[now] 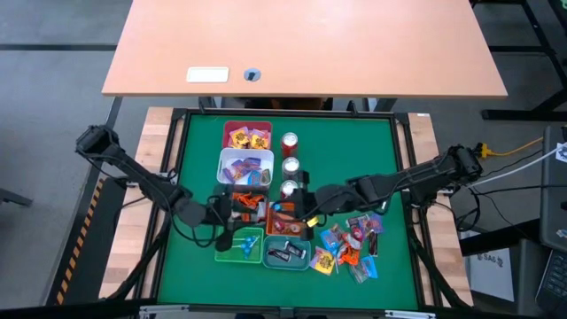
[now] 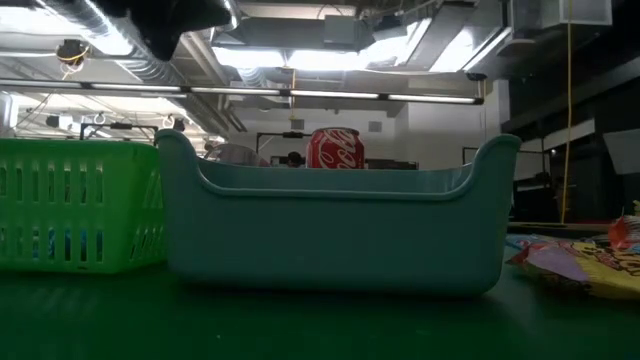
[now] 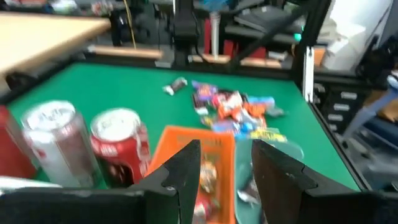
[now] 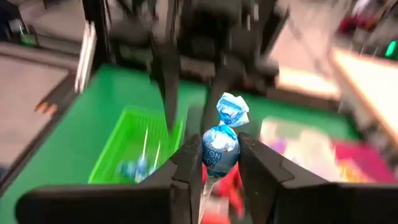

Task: Sort candy
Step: Put the blue candy into the green bin

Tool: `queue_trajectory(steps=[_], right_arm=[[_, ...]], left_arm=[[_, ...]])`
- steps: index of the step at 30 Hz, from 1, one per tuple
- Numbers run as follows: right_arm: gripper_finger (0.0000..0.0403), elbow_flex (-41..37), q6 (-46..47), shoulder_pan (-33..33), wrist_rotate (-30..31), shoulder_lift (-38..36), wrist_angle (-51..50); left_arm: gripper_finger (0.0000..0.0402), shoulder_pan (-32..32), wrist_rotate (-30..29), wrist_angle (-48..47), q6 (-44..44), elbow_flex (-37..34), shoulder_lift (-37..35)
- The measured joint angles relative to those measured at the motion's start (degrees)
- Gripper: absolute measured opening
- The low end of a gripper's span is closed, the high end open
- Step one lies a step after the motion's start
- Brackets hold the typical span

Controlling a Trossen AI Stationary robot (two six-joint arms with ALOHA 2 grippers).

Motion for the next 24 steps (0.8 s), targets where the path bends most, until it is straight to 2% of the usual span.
queue_trajectory(steps=[4,10,17,24], right_arm=[[0.0087,0.0,-5.4,0.0,0.0,0.0,7.7],[0.0088,0.0,-10.1,0.0,0.0,0.0,13.3],[0.0088,0.0,-14.0,-0.6,0.0,0.0,16.9],[0.0088,0.0,-14.3,-3.7,-3.9,1.5,22.4]], left_arm=[[0.0132,2.4,0.0,5.2,4.5,0.0,0.0],[0.0132,5.8,1.1,13.7,10.9,0.0,0.0],[0.0132,9.4,9.1,22.8,16.0,0.0,0.0],[0.0132,11.6,12.7,24.6,16.2,0.0,0.0]])
